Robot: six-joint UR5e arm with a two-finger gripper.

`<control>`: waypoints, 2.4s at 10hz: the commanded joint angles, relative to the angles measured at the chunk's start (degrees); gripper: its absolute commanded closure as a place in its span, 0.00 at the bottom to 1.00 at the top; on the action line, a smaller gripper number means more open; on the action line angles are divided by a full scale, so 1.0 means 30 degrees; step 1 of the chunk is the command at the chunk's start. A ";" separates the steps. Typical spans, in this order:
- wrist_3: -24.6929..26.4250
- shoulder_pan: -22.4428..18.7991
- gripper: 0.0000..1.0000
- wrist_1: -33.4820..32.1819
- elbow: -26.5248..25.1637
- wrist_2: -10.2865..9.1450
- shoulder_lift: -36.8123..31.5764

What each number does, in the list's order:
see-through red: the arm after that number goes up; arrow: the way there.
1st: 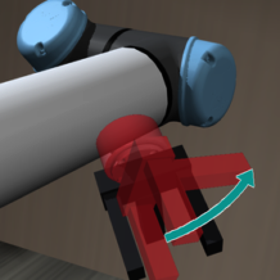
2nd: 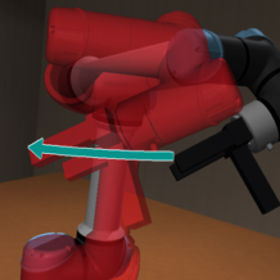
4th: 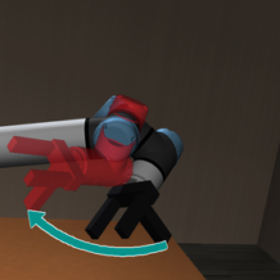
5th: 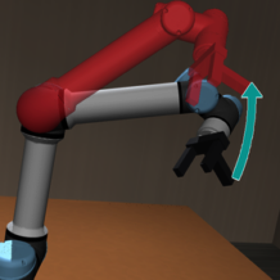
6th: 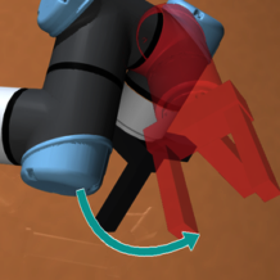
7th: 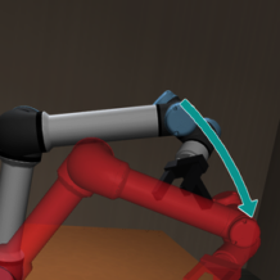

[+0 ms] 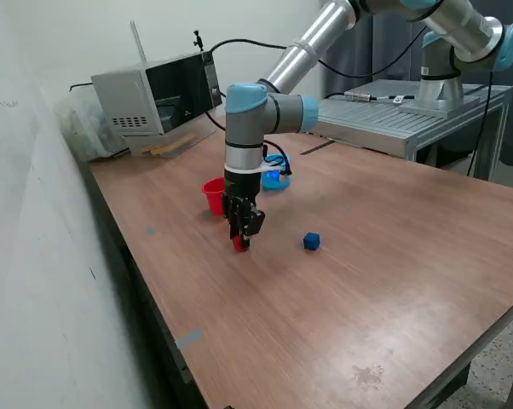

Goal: Place red objects in the red bin, and blue objects in the blue bin.

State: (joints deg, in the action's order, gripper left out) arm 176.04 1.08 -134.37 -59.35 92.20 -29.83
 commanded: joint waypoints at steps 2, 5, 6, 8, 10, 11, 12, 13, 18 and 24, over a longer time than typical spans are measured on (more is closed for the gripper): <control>-0.0057 0.0286 1.00 -0.0004 -0.0081 0.0027 0.0012; -0.0233 0.0285 1.00 0.0201 -0.1068 0.0144 -0.1675; -0.0292 0.0256 1.00 0.0230 -0.2122 0.0144 -0.3224; -0.0408 0.0285 1.00 0.0289 -0.4728 0.0115 -0.6828; -0.1198 0.1362 1.00 0.0550 -0.6024 0.0173 -0.8944; -0.1345 0.2239 1.00 0.0959 -0.6203 0.0173 -0.9243; -0.1492 0.2973 1.00 0.1079 -0.6291 0.0202 -0.9246; -0.1551 0.3706 1.00 0.1109 -0.6495 0.0174 -0.9246; -0.1816 0.4123 1.00 0.1051 -0.6323 0.0144 -0.6877; -0.1816 0.4035 1.00 0.0875 -0.4450 0.0056 -0.5205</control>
State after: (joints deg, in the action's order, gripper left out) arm 170.61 13.19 -131.65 -75.43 92.41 -47.98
